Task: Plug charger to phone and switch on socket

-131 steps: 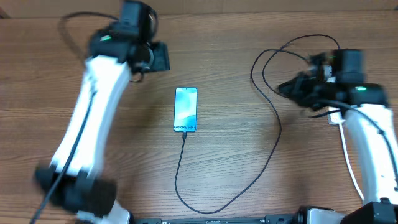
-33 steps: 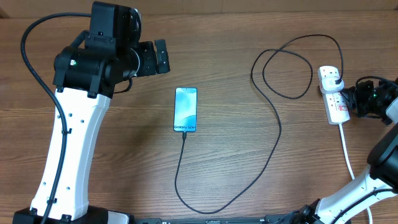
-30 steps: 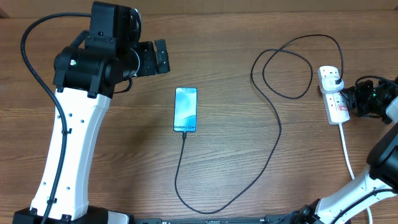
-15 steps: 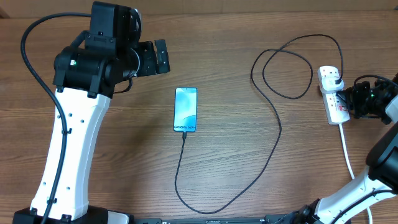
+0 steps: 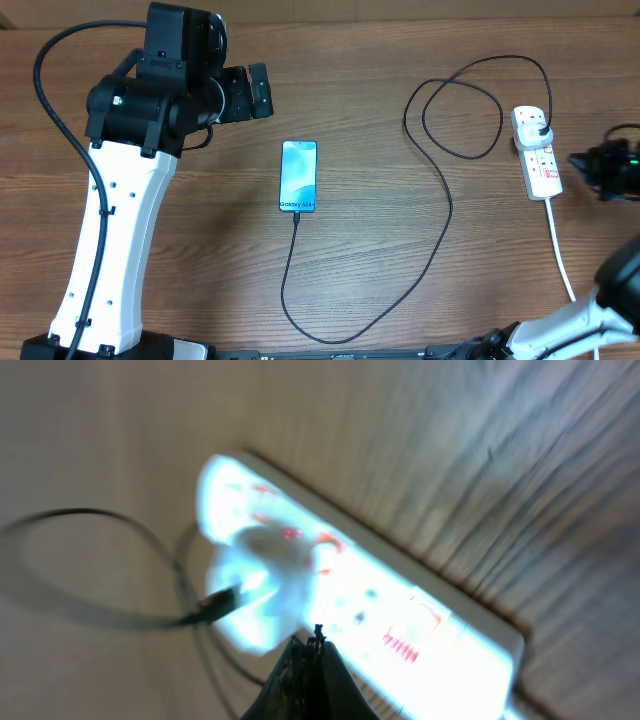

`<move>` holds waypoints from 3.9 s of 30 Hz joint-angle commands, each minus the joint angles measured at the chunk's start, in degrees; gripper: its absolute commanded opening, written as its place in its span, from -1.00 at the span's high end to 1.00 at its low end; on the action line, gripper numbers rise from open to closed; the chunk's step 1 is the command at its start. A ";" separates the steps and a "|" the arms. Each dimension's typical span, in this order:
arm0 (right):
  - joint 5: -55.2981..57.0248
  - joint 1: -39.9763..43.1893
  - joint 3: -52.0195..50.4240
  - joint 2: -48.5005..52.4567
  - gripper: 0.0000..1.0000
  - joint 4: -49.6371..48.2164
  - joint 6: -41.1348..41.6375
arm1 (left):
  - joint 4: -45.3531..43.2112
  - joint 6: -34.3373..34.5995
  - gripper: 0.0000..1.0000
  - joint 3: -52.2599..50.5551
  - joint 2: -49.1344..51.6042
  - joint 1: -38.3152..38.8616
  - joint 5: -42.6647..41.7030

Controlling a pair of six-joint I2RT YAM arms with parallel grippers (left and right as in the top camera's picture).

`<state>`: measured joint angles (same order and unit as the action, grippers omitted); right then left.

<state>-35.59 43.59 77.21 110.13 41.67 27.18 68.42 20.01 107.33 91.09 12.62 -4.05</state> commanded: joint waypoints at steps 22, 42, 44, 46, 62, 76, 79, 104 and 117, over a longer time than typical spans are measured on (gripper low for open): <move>-0.74 -17.22 2.58 -39.15 0.93 20.96 -21.75 | 0.39 0.79 -0.99 -0.17 0.22 -0.26 0.00; 14.99 -40.65 2.58 -51.45 -1.00 33.29 -21.40 | 0.37 0.79 -0.99 -0.17 0.22 -0.26 0.00; 14.97 -40.65 2.58 -50.97 -1.00 34.16 -21.27 | 0.39 0.79 -0.99 -0.17 0.22 -0.26 0.00; 14.99 -40.65 2.58 -50.64 -1.00 34.67 -21.29 | 0.39 0.79 -0.99 -0.17 0.22 -0.26 0.00; 17.81 -40.65 2.47 -50.01 -1.00 29.44 -23.15 | 0.39 0.79 -0.99 -0.20 0.22 -0.26 0.00; 21.84 -49.35 -21.03 -68.43 -1.00 -2.95 -24.48 | 0.37 0.79 -1.00 -0.20 0.22 -0.26 0.00; 21.86 -49.31 -28.52 -73.57 -0.99 -10.12 -24.48 | 0.39 0.79 -0.99 -0.17 0.22 -0.26 0.00; 21.84 -47.01 -74.42 -108.59 -1.00 -37.31 -24.46 | 0.37 0.79 -0.99 -0.20 0.22 -0.26 0.00; 20.39 -47.74 -76.26 -110.01 -1.00 -37.18 -24.04 | 0.37 0.79 -0.99 -0.17 0.22 -0.26 0.00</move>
<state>-14.83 -3.84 1.43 0.84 4.78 2.98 68.84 20.01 107.22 91.09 12.62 -4.05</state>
